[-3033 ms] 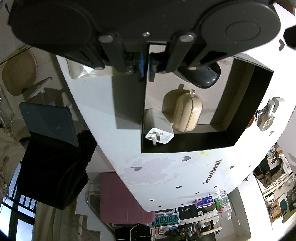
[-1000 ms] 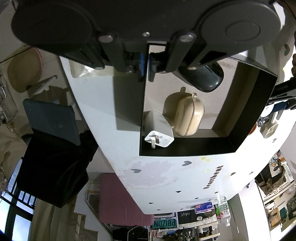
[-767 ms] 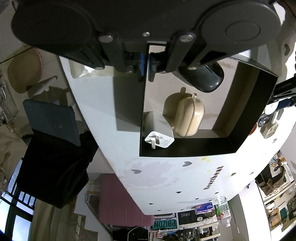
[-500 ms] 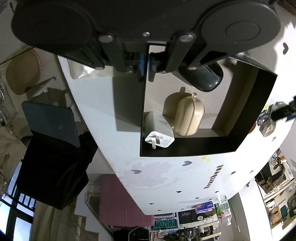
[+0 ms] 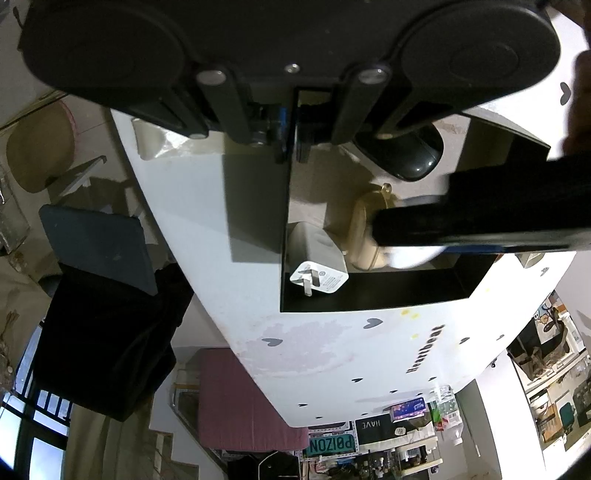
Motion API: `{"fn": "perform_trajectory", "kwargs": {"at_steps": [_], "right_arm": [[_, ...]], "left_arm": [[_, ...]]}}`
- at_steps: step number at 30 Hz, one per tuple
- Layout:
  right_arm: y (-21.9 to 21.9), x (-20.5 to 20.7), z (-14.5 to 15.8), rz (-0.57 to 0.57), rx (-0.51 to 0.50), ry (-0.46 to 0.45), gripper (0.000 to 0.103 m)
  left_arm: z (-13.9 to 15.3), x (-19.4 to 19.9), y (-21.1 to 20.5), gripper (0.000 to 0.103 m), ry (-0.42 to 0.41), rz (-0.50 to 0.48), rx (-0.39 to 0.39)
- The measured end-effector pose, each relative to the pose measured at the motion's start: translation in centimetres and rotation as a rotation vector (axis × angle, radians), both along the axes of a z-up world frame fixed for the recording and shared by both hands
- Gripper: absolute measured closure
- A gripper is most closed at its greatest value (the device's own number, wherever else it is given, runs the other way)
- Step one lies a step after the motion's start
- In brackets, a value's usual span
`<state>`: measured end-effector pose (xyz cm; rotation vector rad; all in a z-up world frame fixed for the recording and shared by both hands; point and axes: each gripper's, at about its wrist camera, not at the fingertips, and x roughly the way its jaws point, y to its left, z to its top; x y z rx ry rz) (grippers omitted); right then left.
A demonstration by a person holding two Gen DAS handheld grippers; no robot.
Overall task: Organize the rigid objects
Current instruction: 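Carry the tape measure into the box and open the left gripper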
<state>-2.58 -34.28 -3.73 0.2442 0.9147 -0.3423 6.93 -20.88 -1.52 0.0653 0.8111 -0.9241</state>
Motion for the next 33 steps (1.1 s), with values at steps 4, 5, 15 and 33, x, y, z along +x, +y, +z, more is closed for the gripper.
{"fn": "perform_trajectory", "kwargs": {"at_steps": [4,5,15,33], "right_arm": [[0.0,0.0,0.0,0.000,0.001,-0.001,0.097],[0.0,0.0,0.0,0.000,0.003,-0.002,0.097],[-0.1,0.0,0.0,-0.002,0.011,-0.005,0.097],[0.0,0.0,0.0,-0.002,0.010,-0.004,0.097]], "left_arm": [[-1.1,1.0,-2.4,0.044,0.063,-0.017,0.028],[-1.3,1.0,-2.8,0.044,0.070,-0.024,0.033],[-1.9,0.4,-3.9,0.014,0.056,-0.070,0.031],[0.4,-0.9,-0.6,0.014,-0.046,-0.052,0.108]]}}
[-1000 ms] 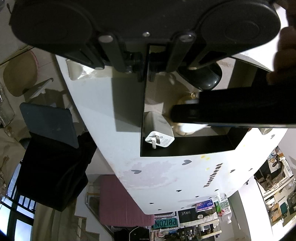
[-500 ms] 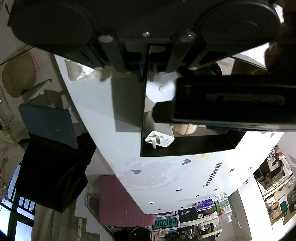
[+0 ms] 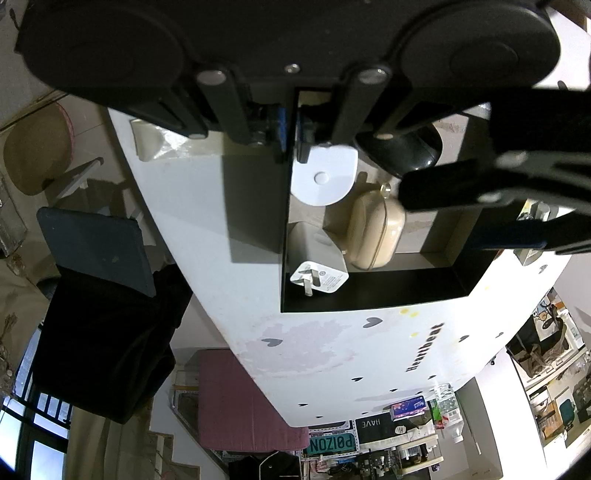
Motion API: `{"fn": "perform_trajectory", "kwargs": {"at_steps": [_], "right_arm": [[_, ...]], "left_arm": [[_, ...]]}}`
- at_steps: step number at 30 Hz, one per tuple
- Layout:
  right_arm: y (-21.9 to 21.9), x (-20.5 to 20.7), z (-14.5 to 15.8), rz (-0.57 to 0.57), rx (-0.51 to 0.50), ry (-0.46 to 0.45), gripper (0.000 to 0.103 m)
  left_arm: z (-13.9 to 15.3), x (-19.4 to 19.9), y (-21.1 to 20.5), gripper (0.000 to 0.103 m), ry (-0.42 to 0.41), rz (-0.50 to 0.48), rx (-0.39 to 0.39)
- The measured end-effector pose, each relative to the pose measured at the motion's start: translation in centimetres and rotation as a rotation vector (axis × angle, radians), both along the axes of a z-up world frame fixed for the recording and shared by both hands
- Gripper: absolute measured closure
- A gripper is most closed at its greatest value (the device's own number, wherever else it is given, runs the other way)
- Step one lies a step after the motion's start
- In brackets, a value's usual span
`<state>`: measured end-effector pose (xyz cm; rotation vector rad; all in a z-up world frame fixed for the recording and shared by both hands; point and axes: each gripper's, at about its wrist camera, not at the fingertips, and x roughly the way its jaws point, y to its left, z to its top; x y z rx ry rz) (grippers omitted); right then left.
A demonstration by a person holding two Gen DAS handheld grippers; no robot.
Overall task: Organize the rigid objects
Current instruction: 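Carry the tape measure into the box and open the left gripper, then withdraw the left gripper from the box back over the table, then lower the left gripper onto the white cube charger and close it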
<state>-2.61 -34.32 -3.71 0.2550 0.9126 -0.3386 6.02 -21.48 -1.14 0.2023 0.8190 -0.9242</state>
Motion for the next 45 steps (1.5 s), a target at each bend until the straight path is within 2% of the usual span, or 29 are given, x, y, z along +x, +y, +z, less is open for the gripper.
{"fn": "perform_trajectory", "kwargs": {"at_steps": [7,13,21,27,33,36,42,45], "right_arm": [[0.0,0.0,0.0,0.000,0.000,0.001,0.097],[-0.1,0.0,-0.1,0.001,-0.002,0.003,0.097],[0.0,0.1,-0.1,0.002,-0.005,0.005,0.097],[0.2,0.1,-0.1,0.004,-0.017,0.012,0.097],[0.2,0.4,-0.1,0.005,-0.020,0.024,0.097],[0.3,0.4,-0.1,0.005,-0.025,0.029,0.097],[0.4,0.6,-0.3,0.005,-0.029,0.047,0.098],[0.5,0.7,-0.3,0.007,-0.036,0.052,0.098]], "left_arm": [[0.8,-0.3,2.5,0.013,-0.039,0.015,0.006],[1.4,-1.1,4.4,0.000,-0.103,0.017,0.016],[1.8,-2.6,5.7,0.000,-0.197,-0.019,0.032],[1.3,-2.7,7.5,0.000,-0.219,-0.016,-0.017],[1.6,-0.6,11.7,0.000,-0.224,0.104,-0.086],[1.5,1.2,14.2,0.002,-0.237,0.216,-0.070],[0.8,5.4,19.1,0.019,-0.211,0.416,-0.047],[-0.3,7.5,21.2,0.031,-0.163,0.494,-0.040]]}}
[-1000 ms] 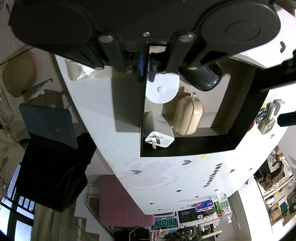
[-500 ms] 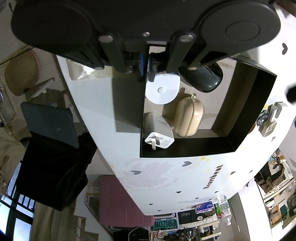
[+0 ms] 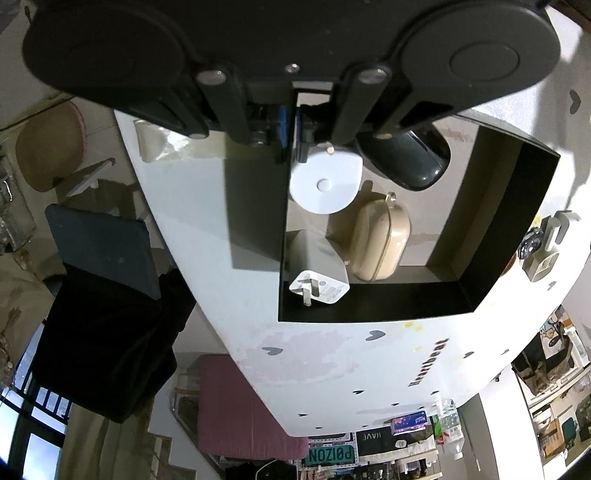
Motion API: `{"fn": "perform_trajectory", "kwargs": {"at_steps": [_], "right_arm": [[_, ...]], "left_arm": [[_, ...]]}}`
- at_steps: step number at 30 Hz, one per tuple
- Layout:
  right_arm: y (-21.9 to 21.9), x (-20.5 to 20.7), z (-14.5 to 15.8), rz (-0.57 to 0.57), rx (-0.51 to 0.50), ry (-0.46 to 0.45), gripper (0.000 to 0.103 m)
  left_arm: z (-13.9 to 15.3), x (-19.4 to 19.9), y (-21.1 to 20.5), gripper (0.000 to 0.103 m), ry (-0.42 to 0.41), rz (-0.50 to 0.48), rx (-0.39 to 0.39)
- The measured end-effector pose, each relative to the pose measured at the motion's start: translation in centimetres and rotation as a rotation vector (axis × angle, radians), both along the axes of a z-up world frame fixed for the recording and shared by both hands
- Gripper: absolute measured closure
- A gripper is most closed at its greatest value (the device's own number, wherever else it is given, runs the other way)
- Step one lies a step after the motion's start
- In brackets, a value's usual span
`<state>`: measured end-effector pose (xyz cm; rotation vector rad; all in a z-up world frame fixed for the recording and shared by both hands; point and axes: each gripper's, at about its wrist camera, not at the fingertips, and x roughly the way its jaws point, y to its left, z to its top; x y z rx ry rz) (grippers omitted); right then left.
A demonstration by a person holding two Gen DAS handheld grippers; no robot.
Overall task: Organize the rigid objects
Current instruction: 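Lower the left gripper onto the white cube charger and close it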
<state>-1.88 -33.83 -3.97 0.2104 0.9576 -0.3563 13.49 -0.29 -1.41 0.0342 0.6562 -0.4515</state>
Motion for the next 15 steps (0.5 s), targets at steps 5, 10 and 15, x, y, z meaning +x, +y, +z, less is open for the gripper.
{"fn": "perform_trajectory", "kwargs": {"at_steps": [5,10,15], "right_arm": [[0.1,0.0,0.0,0.001,-0.004,0.002,0.098],[0.1,0.0,0.0,0.002,-0.010,0.005,0.098],[0.1,0.0,0.0,0.002,-0.012,0.006,0.098]], "left_arm": [[-2.8,2.3,1.4,0.045,0.078,0.061,0.057],[-5.0,3.2,1.1,0.046,0.106,0.071,0.116],[-5.9,3.0,0.0,0.046,0.073,0.066,0.140]]}}
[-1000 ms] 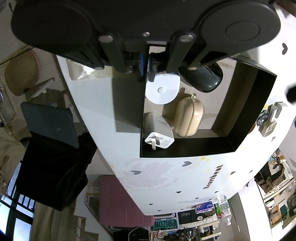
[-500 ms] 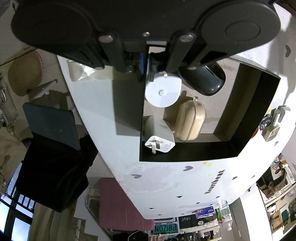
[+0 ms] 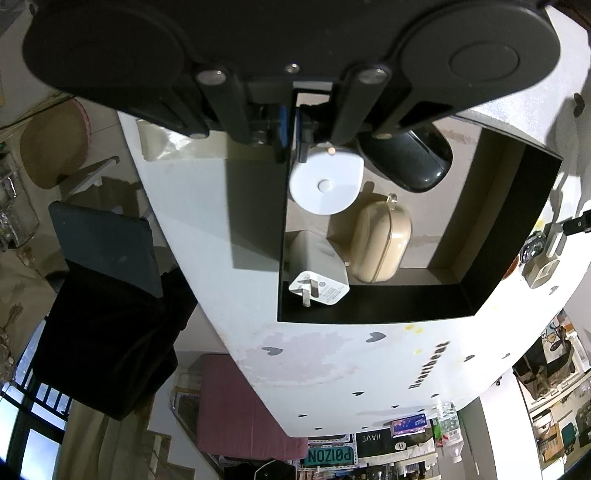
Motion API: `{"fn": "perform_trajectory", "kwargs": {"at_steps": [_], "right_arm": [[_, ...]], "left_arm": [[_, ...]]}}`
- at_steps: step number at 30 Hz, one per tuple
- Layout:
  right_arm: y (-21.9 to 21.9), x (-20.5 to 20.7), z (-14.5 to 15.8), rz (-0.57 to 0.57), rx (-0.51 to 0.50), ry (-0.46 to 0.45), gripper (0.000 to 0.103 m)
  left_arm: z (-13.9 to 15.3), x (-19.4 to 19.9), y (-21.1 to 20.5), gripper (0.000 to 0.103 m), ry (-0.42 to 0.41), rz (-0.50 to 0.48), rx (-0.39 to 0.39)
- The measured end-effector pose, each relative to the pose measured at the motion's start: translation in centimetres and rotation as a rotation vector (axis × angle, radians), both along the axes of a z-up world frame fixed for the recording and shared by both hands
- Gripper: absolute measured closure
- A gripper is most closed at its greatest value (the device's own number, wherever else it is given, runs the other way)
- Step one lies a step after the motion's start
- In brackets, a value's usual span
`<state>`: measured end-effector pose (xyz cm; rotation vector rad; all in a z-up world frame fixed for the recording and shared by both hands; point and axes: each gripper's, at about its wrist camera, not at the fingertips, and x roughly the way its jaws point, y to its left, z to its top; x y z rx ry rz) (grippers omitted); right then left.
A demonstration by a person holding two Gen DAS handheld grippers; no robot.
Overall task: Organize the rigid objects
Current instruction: 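Lower the left gripper onto the white cube charger and close it, then carry the white cube charger into the box and open the left gripper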
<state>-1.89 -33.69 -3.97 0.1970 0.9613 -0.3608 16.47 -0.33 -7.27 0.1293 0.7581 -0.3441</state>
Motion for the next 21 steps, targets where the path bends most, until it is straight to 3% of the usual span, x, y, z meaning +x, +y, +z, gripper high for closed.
{"fn": "perform_trajectory", "kwargs": {"at_steps": [6,9,18,21], "right_arm": [[0.0,0.1,0.0,0.000,-0.002,0.001,0.098],[0.0,0.1,0.0,0.000,-0.003,0.002,0.098],[0.2,0.2,-0.1,0.003,-0.015,0.010,0.098],[0.3,0.3,-0.1,0.003,-0.017,0.013,0.098]], "left_arm": [[-0.1,0.0,-0.7,0.043,-0.023,0.028,-0.010],[-0.3,0.2,-0.7,0.034,0.003,0.059,-0.045],[-0.8,1.7,-0.4,0.033,0.020,0.221,-0.133],[-0.8,1.8,-0.5,0.035,0.011,0.207,-0.129]]}}
